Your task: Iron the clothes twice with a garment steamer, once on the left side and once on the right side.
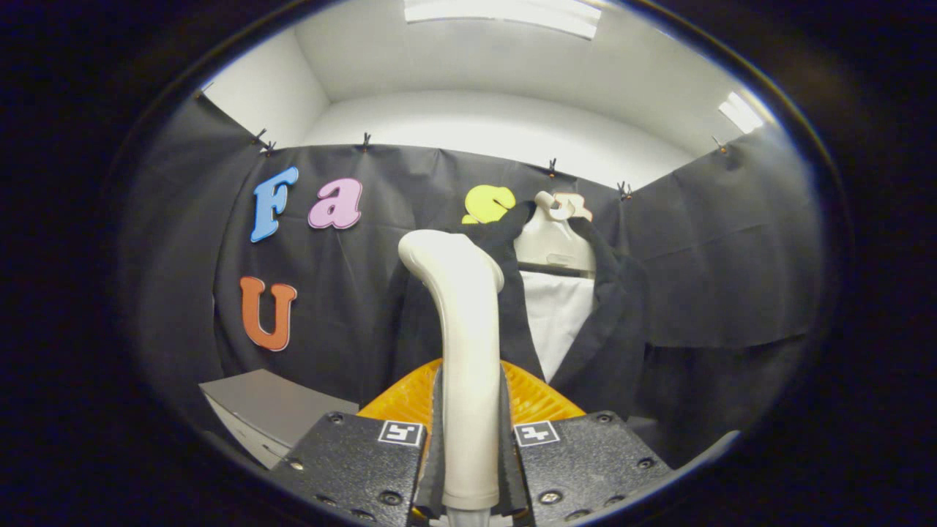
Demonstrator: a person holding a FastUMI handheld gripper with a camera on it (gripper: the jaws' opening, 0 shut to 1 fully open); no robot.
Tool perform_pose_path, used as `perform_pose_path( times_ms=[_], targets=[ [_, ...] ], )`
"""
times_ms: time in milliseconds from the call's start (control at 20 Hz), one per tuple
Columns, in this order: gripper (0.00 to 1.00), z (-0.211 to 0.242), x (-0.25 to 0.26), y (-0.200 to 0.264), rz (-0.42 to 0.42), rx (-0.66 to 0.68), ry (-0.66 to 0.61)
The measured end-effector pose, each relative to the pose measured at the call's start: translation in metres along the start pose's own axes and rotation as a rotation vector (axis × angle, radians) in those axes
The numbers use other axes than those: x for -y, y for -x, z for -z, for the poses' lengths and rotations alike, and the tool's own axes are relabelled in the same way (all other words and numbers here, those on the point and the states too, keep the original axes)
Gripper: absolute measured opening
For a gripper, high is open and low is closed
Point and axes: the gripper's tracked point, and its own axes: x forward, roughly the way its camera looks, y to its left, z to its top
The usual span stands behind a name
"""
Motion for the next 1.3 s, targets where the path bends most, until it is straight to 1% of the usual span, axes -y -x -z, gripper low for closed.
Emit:
perform_pose_path(
  times_ms=[150, 600, 1000, 1150, 1300],
  targets=[
    [0.32, 0.033, 0.008, 0.020, 0.012, -0.054, 0.024],
    [0.32, 0.120, 0.014, 0.046, 0.066, -0.222, 0.099],
    [0.32, 0.230, 0.038, 0.080, 0.102, -0.421, 0.160],
    [0.32, 0.274, 0.047, 0.089, 0.122, -0.520, 0.140],
    [0.32, 0.307, 0.051, 0.100, 0.141, -0.583, 0.134]
  ],
)
